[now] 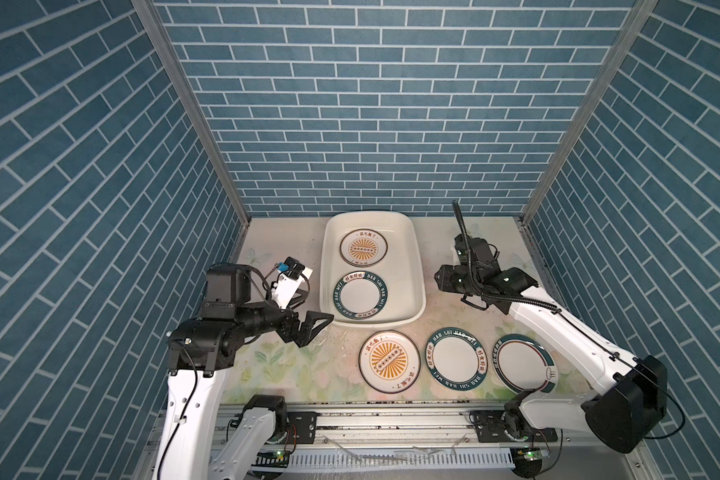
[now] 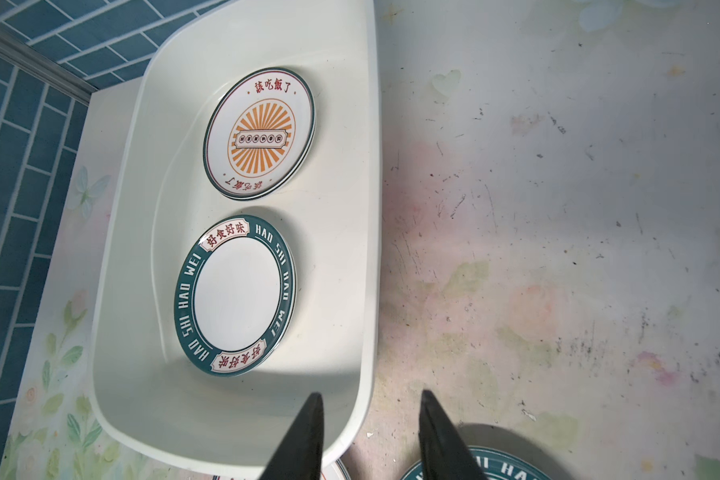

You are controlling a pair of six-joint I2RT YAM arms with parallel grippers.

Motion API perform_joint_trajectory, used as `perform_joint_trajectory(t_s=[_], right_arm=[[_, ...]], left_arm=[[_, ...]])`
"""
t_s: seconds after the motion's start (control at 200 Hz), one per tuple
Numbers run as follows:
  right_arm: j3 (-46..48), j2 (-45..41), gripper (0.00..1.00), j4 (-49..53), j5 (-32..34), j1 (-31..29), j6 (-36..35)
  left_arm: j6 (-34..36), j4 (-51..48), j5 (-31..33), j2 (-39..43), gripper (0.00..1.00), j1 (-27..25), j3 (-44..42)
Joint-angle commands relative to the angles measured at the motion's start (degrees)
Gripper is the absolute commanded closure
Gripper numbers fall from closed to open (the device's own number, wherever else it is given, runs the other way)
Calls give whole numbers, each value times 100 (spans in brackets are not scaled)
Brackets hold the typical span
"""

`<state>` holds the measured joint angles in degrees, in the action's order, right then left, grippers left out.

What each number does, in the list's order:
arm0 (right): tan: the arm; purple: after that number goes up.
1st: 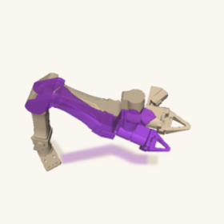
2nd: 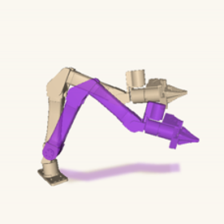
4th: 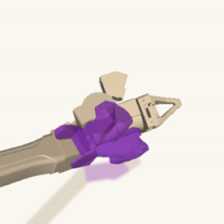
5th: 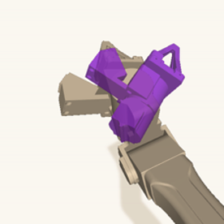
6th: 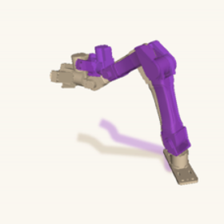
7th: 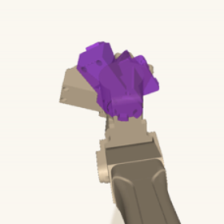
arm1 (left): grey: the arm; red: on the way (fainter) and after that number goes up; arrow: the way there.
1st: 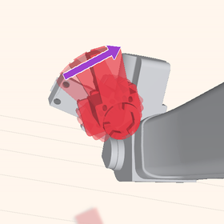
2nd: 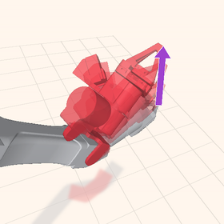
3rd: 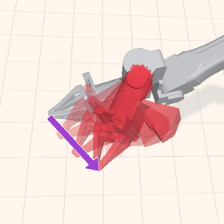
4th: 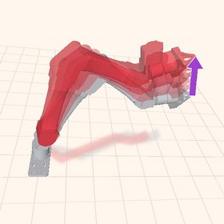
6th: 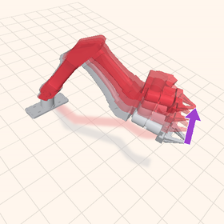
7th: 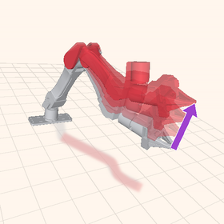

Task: Place the plates into the plastic bin on the countertop
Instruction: 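Open the right gripper and lift it out of the bin, then move the right gripper to the green-and-red rimmed plate nearest the robot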

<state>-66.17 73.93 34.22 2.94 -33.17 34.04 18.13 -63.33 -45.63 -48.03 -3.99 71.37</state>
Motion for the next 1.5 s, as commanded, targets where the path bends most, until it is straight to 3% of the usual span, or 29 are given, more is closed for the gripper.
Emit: perform_joint_trajectory(t_s=[0.0, 0.17, 0.4, 0.515, 0.875, 1.0, 1.17, 1.295, 1.355, 1.495], right_arm=[[-90, -286, 61, 697, 221, 53, 37], [470, -854, 60, 405, 248, 245, 261], [935, -879, 60, -241, 209, 563, 377], [1138, -662, 60, -991, -454, 880, 603], [801, -11, 60, 193, -1095, 1014, 288], [877, 4, 60, 603, -572, 1009, 648], [936, -142, 59, 921, -422, 1171, 1068], [553, -343, 58, 1921, 428, 1288, 1164], [605, -617, 53, 2198, 838, 1426, 1406], [858, -1020, 47, 2436, 1070, 2084, 1741]], left_arm=[[94, -136, 43, -48, 0, 30, 185], [76, -219, 221, -75, 0, 30, 133], [165, -214, 232, -206, 0, 21, 149], [14, -57, 81, -358, 0, 21, 124], [451, -221, -423, -180, 0, 21, -55], [589, -117, -692, -189, 0, 12, -76], [517, -28, -772, -358, 0, -14, 83], [500, 130, -905, -380, 0, -23, 114], [334, 337, -984, -397, 0, -40, 103], [327, 388, -1025, -575, 0, -217, 230]])
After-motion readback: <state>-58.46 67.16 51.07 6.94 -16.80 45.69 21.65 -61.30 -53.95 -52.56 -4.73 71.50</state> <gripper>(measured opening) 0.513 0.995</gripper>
